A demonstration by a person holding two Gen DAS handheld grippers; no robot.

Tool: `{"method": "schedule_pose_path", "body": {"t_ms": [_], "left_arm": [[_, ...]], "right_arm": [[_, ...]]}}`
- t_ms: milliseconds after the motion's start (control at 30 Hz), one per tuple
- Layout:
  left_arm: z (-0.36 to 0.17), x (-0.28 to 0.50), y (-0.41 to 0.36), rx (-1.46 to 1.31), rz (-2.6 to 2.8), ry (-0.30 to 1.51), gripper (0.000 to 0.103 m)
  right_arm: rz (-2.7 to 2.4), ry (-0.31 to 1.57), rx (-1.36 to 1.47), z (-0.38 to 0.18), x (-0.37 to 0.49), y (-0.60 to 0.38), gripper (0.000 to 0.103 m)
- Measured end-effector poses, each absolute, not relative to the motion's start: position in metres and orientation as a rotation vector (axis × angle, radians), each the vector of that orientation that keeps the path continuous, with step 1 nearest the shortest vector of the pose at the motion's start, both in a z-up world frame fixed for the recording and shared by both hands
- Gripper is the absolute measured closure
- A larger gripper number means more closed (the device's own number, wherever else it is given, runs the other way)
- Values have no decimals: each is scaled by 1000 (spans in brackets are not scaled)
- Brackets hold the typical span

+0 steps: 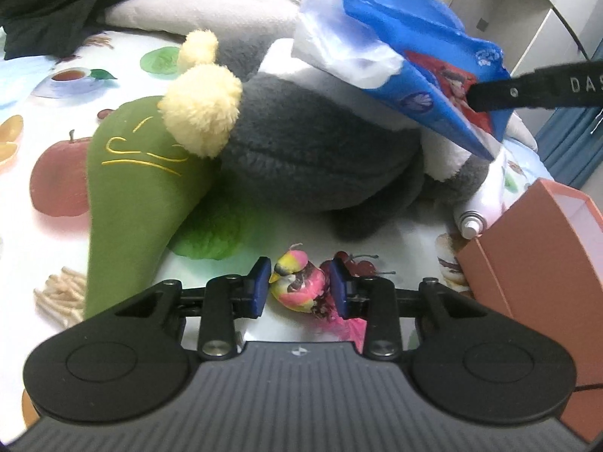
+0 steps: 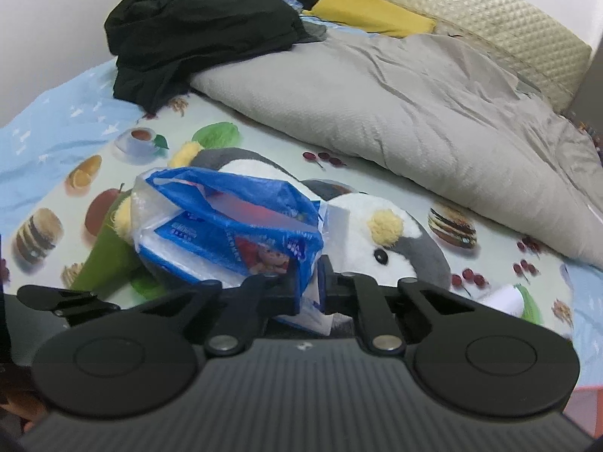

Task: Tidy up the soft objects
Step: 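Grasp the pink feathered bird toy with the left gripper while the right gripper grasps the blue tissue packet, then lift the bird toy with the left gripper while the right gripper lifts the tissue packet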

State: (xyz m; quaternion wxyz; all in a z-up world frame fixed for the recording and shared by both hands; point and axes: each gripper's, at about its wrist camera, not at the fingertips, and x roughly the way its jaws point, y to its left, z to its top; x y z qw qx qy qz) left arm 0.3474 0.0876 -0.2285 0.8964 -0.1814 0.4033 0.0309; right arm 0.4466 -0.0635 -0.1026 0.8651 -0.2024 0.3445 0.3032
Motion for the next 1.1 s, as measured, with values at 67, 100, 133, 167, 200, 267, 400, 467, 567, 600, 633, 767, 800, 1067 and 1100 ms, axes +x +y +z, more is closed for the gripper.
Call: {"method": "schedule_pose_path", "body": {"t_ms": [67,100,133,167,200,267,400,467,567,600,633,767,800,1067,1100], "left_arm": [[-223,341,87,-376,65,830,64],[-220,337,86,-376,66,828,64],[-216,332,86,-375,69,826,64],[-213,327,85,-374,72,824,64],[-210,322,85,-374,75,823,64],[-204,311,85,-375,81,821,64],[-193,288,81,-372,92,823,64],[-188,277,80,-366,95,825,64],[-180,259,77,-353,99,827,64],[-178,253,77,-349,100,826,64],[-175,247,77,-346,104,824,64],[-172,223,77,-355,116,838,64],[-172,217,77,-357,118,841,64],[-172,182,68,-332,117,870,64],[-172,179,67,-330,116,872,64]], "right_arm": [[623,729,-400,-99,439,-70,93],[619,732,-396,-99,436,-73,95],[614,736,-392,-99,431,-75,95],[608,740,-384,-98,425,-79,96],[604,745,-374,-98,420,-82,96],[590,754,-351,-98,408,-89,96],[542,778,-279,-101,385,-106,98],[524,796,-250,-105,371,-113,98],[508,814,-227,-110,350,-119,98],[505,824,-216,-112,343,-120,98],[500,831,-212,-114,334,-121,98],[480,855,-192,-125,304,-126,98],[473,862,-189,-128,297,-127,98],[461,913,-153,-148,245,-132,98],[470,916,-145,-149,239,-133,98]]}}
